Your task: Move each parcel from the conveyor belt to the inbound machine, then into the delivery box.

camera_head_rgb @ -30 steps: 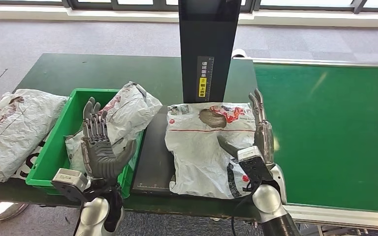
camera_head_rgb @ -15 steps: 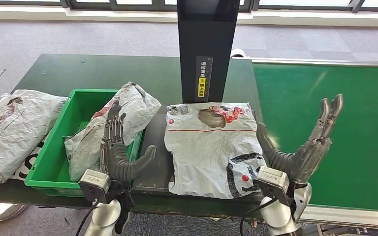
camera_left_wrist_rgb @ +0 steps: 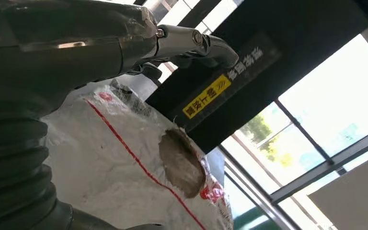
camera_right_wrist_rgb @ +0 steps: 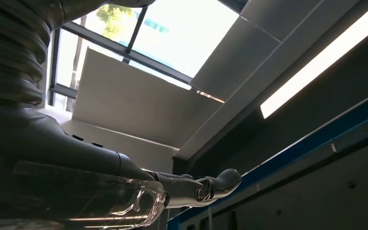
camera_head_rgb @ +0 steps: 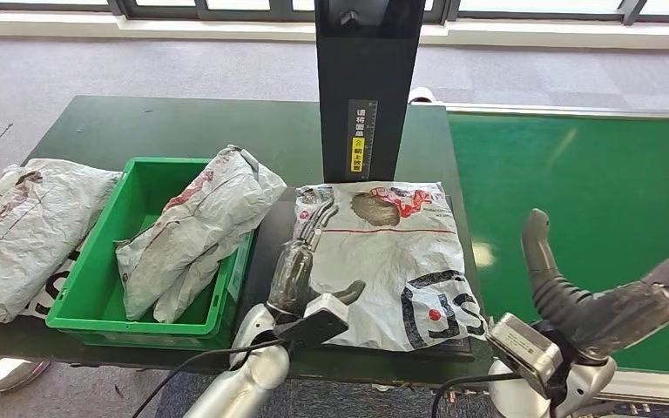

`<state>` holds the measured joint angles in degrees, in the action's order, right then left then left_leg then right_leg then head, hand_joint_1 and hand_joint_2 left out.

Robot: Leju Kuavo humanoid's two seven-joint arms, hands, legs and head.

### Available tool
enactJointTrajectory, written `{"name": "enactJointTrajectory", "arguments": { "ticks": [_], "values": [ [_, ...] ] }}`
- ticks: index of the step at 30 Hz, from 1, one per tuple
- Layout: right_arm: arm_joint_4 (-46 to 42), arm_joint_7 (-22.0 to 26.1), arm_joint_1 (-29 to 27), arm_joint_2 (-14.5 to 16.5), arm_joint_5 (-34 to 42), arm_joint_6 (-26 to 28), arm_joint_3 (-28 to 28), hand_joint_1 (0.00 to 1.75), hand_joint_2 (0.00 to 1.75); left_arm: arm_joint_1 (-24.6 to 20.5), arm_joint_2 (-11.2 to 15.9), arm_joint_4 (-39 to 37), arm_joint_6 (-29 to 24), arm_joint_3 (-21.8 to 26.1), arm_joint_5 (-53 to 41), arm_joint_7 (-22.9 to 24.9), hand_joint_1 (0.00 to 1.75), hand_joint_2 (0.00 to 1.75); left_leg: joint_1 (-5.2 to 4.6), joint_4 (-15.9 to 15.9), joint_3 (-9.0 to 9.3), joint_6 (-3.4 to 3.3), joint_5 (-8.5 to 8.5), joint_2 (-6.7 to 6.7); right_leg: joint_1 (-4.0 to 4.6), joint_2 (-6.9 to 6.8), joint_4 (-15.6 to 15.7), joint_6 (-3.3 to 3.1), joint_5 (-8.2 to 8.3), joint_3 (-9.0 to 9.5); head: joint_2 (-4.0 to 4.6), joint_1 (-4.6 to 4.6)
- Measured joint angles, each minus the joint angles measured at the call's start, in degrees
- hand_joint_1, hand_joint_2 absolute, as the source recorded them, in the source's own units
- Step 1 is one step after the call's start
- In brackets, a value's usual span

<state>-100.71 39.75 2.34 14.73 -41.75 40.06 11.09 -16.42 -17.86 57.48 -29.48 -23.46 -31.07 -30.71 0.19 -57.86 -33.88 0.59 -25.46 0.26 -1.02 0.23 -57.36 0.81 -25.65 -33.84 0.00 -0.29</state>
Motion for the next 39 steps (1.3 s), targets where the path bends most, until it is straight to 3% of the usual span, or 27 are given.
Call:
{"name": "enactJointTrajectory", "arguments": {
  "ticks": [5, 12, 20, 25, 26, 29, 30, 35, 39],
  "values": [
    [-0.16, 0.01, 0.28, 1.34, 0.78, -0.02, -1.01, 0.00, 1.75, -5.39, -1.23, -11.04, -5.90, -7.57, 0.27, 6.33, 0.00, 1.75, -0.01, -0.01, -0.01, -0.02, 0.04, 0.01, -0.01, 0.01, 0.00, 0.01, 0.04, 0.00, 0.00, 0.01],
    [-0.16, 0.01, 0.30, 1.83, 0.62, -0.02, -1.80, 0.00, 1.75, -10.84, -2.76, -21.48, -9.96, -17.67, -6.19, 19.06, 0.00, 1.75, -0.01, 0.00, -0.04, -0.01, 0.03, 0.02, 0.00, 0.00, -0.01, 0.01, 0.03, -0.01, 0.00, 0.01],
    [-0.19, 0.00, 0.29, 1.84, 0.60, -0.02, -2.11, 0.00, 1.75, -13.00, -3.05, -25.99, -9.49, -22.30, -8.76, 23.46, 0.00, 1.75, 0.00, 0.00, -0.04, -0.02, 0.04, 0.02, 0.00, 0.00, -0.01, 0.01, 0.02, 0.00, 0.00, 0.01],
    [-0.66, 0.01, 0.15, 1.84, 0.46, -0.02, -2.78, 0.00, 1.75, -14.71, -3.10, -28.36, -2.55, -27.59, -15.76, 34.24, 0.06, 1.75, -0.01, 0.00, -0.04, -0.02, 0.04, 0.02, 0.00, 0.00, -0.01, 0.01, 0.03, 0.01, 0.00, 0.01],
    [-0.70, 0.01, 0.14, 1.84, 0.45, -0.02, -2.84, 0.00, 1.75, -14.92, -3.12, -28.63, -1.53, -28.46, -16.50, 35.15, 0.23, 1.75, -0.01, 0.00, -0.04, -0.02, 0.04, 0.02, 0.00, 0.00, -0.01, 0.01, 0.03, 0.01, 0.00, 0.01],
    [-0.91, 0.01, 0.10, 1.84, 0.56, -0.02, -2.93, 0.00, 1.75, -15.58, -3.20, -29.34, 1.28, -30.31, -17.18, 36.00, 1.45, 1.75, -0.01, 0.00, -0.03, -0.02, 0.04, 0.03, 0.00, -0.02, -0.01, 0.02, 0.02, 0.03, 0.00, 0.01],
    [-0.98, 0.00, 0.10, 1.84, 0.76, -0.02, -2.97, 0.00, 1.75, -15.84, -3.21, -29.62, 3.44, -30.92, -17.30, 36.23, 1.71, 1.75, 0.00, 0.00, -0.03, -0.02, 0.04, 0.04, 0.00, -0.02, -0.01, 0.02, 0.02, 0.05, 0.00, 0.01],
    [-0.98, 0.00, 0.63, 1.91, 1.59, -0.04, -3.35, 0.00, 1.75, -18.39, -3.58, -30.59, 21.17, -34.43, -17.09, 36.66, 1.75, 1.75, 0.01, 0.02, 0.35, -0.12, -0.08, 0.25, 0.01, -0.27, 0.04, 0.10, -0.22, 0.64, 0.00, -0.01],
    [-0.97, 0.01, 0.73, 2.01, 1.48, -0.04, -4.04, 0.00, 1.75, -18.92, -3.73, -30.88, 23.59, -36.19, -16.82, 36.58, 1.75, 1.75, 0.00, 0.02, 0.70, -0.17, -0.19, 0.25, 0.00, -0.28, 0.06, 0.10, -0.29, 1.04, 0.00, 0.00]
  ]
}}
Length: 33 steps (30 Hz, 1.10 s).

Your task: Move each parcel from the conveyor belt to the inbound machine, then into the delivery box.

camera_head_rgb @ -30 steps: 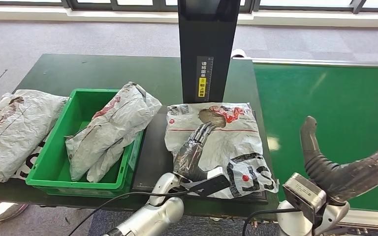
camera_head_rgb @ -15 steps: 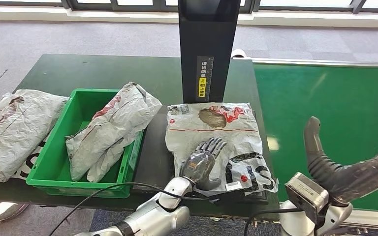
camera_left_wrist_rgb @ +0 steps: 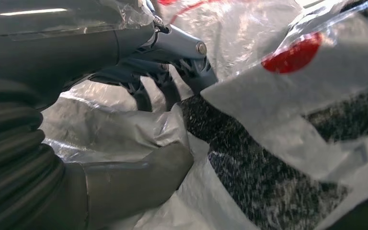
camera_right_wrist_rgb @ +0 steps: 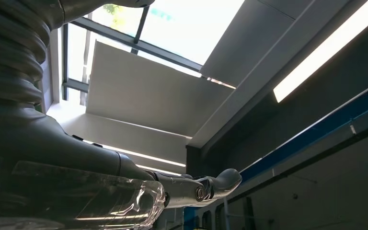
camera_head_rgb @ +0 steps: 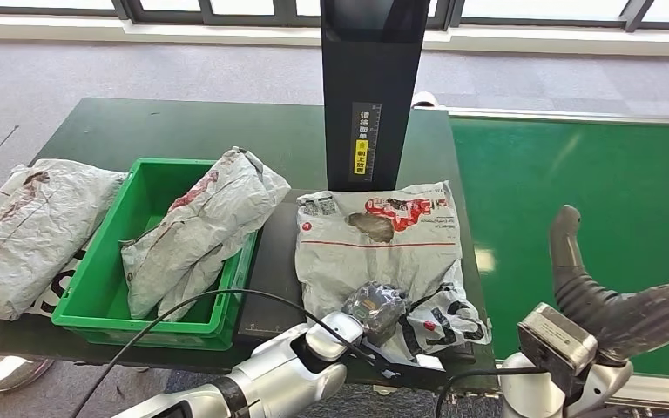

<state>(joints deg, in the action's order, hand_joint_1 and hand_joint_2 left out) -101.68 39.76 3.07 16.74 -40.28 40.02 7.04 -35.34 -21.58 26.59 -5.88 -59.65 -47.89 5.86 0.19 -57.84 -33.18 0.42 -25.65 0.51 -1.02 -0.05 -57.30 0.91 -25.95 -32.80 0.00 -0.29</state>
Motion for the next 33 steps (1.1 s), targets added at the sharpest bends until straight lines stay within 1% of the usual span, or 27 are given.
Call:
{"name": "enactJointTrajectory", "arguments": {
  "ticks": [14, 33],
  "values": [
    [-0.02, 0.00, -0.12, 0.14, -0.33, 0.00, -0.98, 0.00, 1.75, -0.66, -0.08, -0.13, 2.48, -2.64, 0.82, 0.35, 1.75, 1.75, 0.01, 0.01, 0.24, 0.02, -0.01, -0.07, 0.06, 0.03, -0.01, -0.04, -0.01, 0.17, 0.00, 0.01],
    [-0.02, 0.00, -0.12, 0.16, -0.33, 0.00, -0.99, 0.00, 1.75, -0.67, -0.10, -0.17, 2.52, -2.99, 0.87, 0.41, 1.75, 1.75, 0.02, 0.01, 0.27, 0.03, -0.02, -0.07, 0.05, 0.03, 0.00, -0.07, -0.03, 0.20, 0.00, 0.00]
  ]
}}
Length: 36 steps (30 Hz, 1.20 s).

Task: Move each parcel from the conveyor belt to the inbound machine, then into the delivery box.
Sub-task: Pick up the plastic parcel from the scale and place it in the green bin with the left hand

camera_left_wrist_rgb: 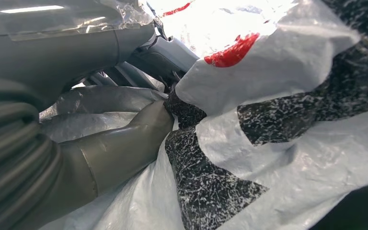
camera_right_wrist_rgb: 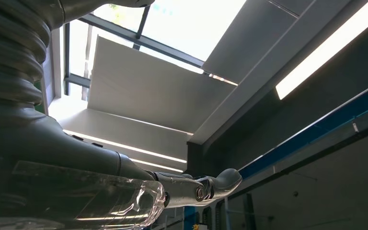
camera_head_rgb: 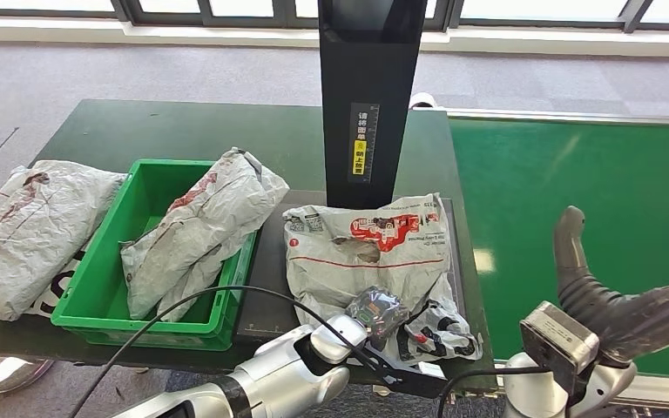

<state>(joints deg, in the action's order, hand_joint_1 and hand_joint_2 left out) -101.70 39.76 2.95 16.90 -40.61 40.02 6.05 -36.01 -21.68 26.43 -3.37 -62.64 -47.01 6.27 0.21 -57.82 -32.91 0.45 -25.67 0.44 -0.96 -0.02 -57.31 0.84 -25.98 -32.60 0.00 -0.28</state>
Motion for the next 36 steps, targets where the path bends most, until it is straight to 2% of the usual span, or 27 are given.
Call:
{"name": "enactJointTrajectory", "arguments": {
  "ticks": [20, 23, 24, 25, 27, 28, 29, 30, 31, 33, 36],
  "values": [
    [0.00, 0.00, 0.00, 0.00, 0.00, 0.00, 0.00, 0.00, 1.75, 0.00, 0.00, 0.00, 0.02, 0.00, 0.00, 0.00, 1.75, 1.75, 0.00, 0.00, 0.01, 0.00, 0.00, 0.00, 0.00, 0.00, 0.00, 0.00, 0.00, 0.01, 0.00, 0.00],
    [-0.02, 0.00, -0.03, 0.01, -0.33, 0.00, -0.01, 0.00, 1.75, 2.25, -0.21, 2.14, -2.89, 1.07, -2.54, -3.09, 1.75, 1.75, -0.04, 0.01, 0.08, -0.01, -0.07, -0.02, -0.06, 0.02, 0.00, 0.01, -0.02, 0.10, 0.00, 0.01],
    [-0.06, -0.01, -0.05, 0.02, -0.61, 0.00, -0.06, 0.00, 1.75, 4.60, -0.03, 5.94, -6.10, 2.68, -5.35, -7.12, 1.75, 1.75, -0.06, -0.02, 0.06, -0.01, -0.10, -0.05, -0.10, 0.06, -0.05, 0.02, -0.06, 0.06, 0.00, 0.00],
    [-0.10, 0.00, -0.11, 0.03, -0.93, 0.01, -0.17, 0.00, 1.75, 7.49, 0.49, 11.99, -10.64, 5.25, -9.09, -13.51, 1.75, 1.75, -0.09, -0.10, -0.13, 0.00, -0.05, -0.06, -0.13, 0.10, -0.16, 0.02, -0.01, -0.16, 0.00, 0.02],
    [-0.19, 0.00, -0.22, 0.08, -1.33, 0.01, -0.50, 0.00, 1.75, 12.12, 2.05, 27.27, -23.88, 13.58, -15.16, -28.37, 1.75, 1.75, -0.09, -0.24, -0.70, 0.08, 0.12, -0.16, -0.14, 0.25, -0.39, 0.00, 0.14, -0.93, 0.00, 0.01],
    [-0.24, 0.00, -0.28, 0.10, -1.42, 0.00, -0.65, 0.00, 1.75, 13.66, 2.59, 33.85, -30.92, 18.36, -16.66, -33.86, 1.75, 1.75, -0.08, -0.26, -0.88, 0.12, 0.16, -0.27, -0.14, 0.37, -0.43, -0.04, 0.23, -1.20, 0.00, 0.01],
    [-0.29, -0.01, -0.30, 0.13, -1.46, -0.01, -0.74, 0.00, 1.75, 14.92, 2.88, 39.05, -37.12, 22.97, -17.16, -36.34, 1.75, 1.75, -0.07, -0.24, -0.87, 0.15, 0.11, -0.41, -0.12, 0.49, -0.43, -0.06, 0.23, -1.27, 0.00, 0.00],
    [-0.37, -0.02, -0.33, 0.14, -1.47, -0.01, -0.78, 0.00, 1.75, 16.08, 2.96, 43.07, -40.55, 26.81, -17.37, -36.64, 1.75, 1.75, -0.07, -0.21, -0.80, 0.18, 0.04, -0.53, -0.11, 0.58, -0.42, -0.09, 0.21, -1.23, 0.00, 0.03],
    [-0.46, -0.02, -0.34, 0.15, -1.48, 0.00, -0.83, 0.00, 1.75, 17.12, 3.04, 46.45, -41.58, 29.83, -17.49, -35.81, 1.75, 1.75, -0.06, -0.20, -0.76, 0.18, 0.00, -0.58, -0.09, 0.60, -0.41, -0.10, 0.18, -1.19, 0.00, 0.02],
    [-0.56, -0.01, -0.35, 0.15, -1.52, 0.02, -0.85, 0.00, 1.75, 18.70, 3.22, 51.84, -39.49, 34.15, -17.64, -34.09, 1.75, 1.75, -0.05, -0.20, -0.81, 0.18, 0.01, -0.51, -0.06, 0.51, -0.41, -0.12, 0.13, -1.19, 0.00, 0.02],
    [-0.58, 0.00, -0.35, 0.15, -1.55, 0.00, -0.85, 0.00, 1.75, 20.13, 3.45, 56.94, -37.45, 37.76, -17.66, -33.52, 1.75, 1.75, -0.03, -0.20, -0.86, 0.18, 0.06, -0.40, -0.04, 0.40, -0.42, -0.13, 0.11, -1.18, 0.00, 0.02]
  ]
}}
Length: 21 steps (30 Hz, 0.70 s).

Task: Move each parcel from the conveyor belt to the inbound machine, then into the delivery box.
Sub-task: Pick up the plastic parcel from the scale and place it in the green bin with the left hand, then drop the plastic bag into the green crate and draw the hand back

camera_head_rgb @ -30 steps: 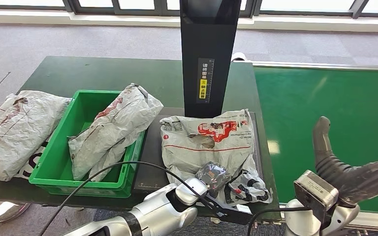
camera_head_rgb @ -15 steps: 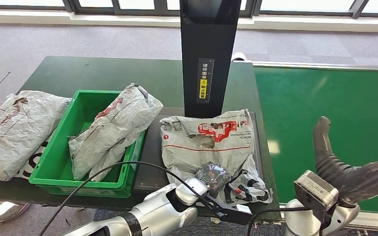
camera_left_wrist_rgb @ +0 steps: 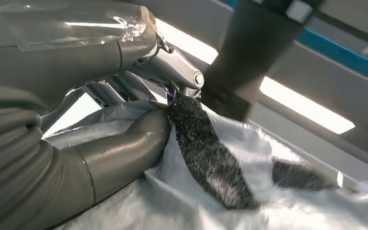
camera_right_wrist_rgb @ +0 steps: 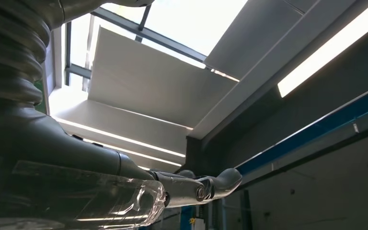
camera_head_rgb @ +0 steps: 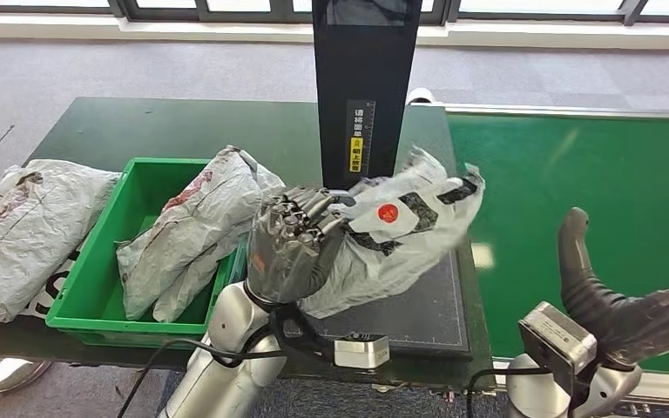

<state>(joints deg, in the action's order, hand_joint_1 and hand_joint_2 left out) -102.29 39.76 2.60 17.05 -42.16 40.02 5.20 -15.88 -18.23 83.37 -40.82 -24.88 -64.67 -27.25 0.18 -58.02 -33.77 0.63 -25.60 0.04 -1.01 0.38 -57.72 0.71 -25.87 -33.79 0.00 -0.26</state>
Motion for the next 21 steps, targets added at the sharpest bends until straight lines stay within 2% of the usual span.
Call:
{"name": "enactJointTrajectory", "arguments": {
  "ticks": [6, 10, 21],
  "values": [
    [-0.01, 0.00, 0.00, 0.02, 0.25, 0.00, -0.01, 0.00, 1.75, 1.33, 0.25, 5.04, 0.36, 3.20, 0.50, -0.70, 1.75, 1.75, 0.01, 0.00, -0.03, 0.00, 0.01, 0.05, -0.01, -0.03, 0.00, 0.00, 0.00, 0.00, 0.00, 0.00],
    [-0.01, 0.00, 0.00, 0.01, 0.67, 0.00, -0.02, 0.00, 1.75, 1.91, 0.28, 6.16, 0.37, 5.23, 1.89, -2.39, 1.75, 1.75, 0.01, 0.00, -0.06, -0.01, 0.00, 0.07, -0.01, -0.05, 0.00, 0.00, 0.00, -0.01, 0.00, 0.00],
    [-0.01, 0.00, -0.02, 0.00, 0.83, 0.00, -0.04, 0.00, 1.75, 3.08, 0.37, 8.41, 0.45, 10.82, 5.00, -3.12, 1.75, 1.75, 0.01, 0.00, -0.06, 0.00, 0.00, 0.06, -0.01, -0.05, 0.00, 0.00, 0.00, -0.03, 0.00, 0.00]
  ]
}}
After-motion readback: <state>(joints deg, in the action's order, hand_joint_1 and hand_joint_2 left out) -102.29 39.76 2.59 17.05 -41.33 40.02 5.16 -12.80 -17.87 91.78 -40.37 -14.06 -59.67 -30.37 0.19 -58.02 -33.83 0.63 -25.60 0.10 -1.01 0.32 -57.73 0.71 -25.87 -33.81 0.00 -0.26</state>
